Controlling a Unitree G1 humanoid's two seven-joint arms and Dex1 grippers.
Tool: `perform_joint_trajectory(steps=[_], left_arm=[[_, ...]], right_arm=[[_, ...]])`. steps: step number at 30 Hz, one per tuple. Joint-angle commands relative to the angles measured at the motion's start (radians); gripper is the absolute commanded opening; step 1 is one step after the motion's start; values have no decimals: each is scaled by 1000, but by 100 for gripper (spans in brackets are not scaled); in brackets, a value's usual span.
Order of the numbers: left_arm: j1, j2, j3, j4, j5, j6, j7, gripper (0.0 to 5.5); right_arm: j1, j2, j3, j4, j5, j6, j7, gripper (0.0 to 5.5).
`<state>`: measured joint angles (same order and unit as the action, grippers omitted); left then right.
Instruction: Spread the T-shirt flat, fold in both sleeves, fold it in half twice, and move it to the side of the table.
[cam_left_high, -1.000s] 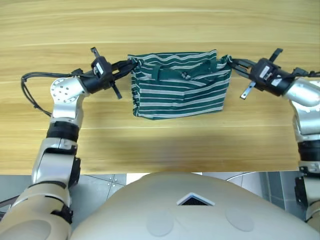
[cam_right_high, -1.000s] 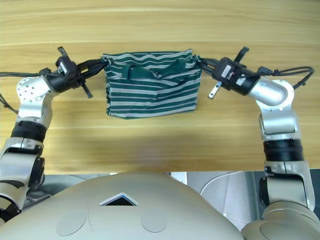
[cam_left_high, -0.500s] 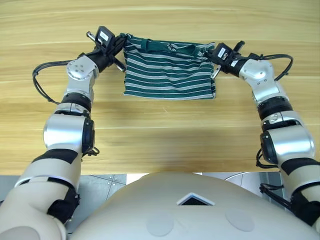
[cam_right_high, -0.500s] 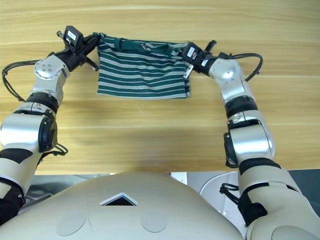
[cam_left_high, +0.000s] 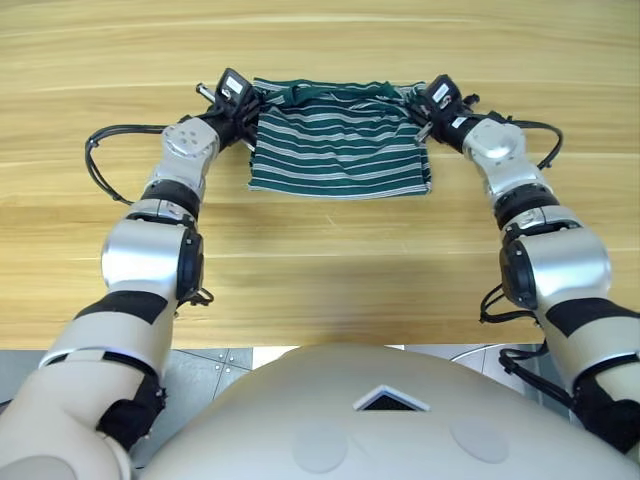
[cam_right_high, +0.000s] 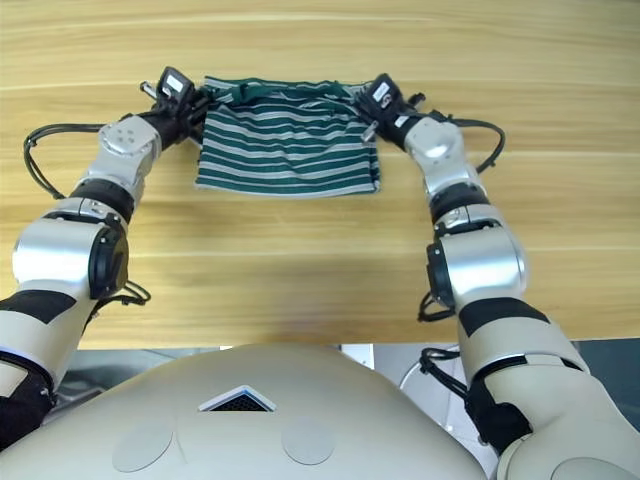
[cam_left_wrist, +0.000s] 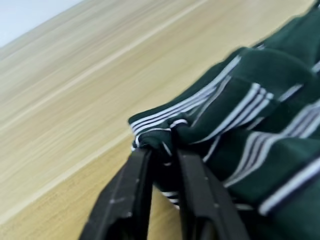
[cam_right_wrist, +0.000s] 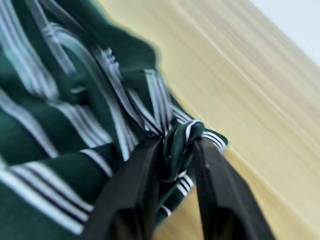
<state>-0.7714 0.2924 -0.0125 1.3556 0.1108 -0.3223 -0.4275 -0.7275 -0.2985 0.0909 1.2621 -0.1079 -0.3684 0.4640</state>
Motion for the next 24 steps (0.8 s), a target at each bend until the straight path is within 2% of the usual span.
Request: perform_joint_trajectory(steps=[1, 6, 10, 13, 16, 20, 24], left_arm=[[-84, -2, 131, 4, -92, 29, 43, 153], [-141, -28, 287, 7, -206, 96, 68, 236], [-161, -36, 399, 4, -286, 119, 112, 240], [-139, -37, 475, -6, -356, 94, 44, 240], [-86, -44, 496, -21, -376, 35, -50, 240], [-24, -57, 486, -33, -369, -35, -123, 240], [3, -73, 476, -37, -364, -65, -151, 240]], right_arm=[[-47, 16, -130, 23, 112, 64, -7, 190], [-72, 53, -248, 38, 200, 73, -35, 284], [-64, 46, -323, 22, 259, 16, 11, 358], [-3, 11, -346, -29, 290, -77, 153, 412], [103, -27, -286, -106, 246, -190, 289, 467], [212, -84, -177, -179, 143, -280, 362, 537], [257, -124, -100, -202, 55, -301, 347, 537]])
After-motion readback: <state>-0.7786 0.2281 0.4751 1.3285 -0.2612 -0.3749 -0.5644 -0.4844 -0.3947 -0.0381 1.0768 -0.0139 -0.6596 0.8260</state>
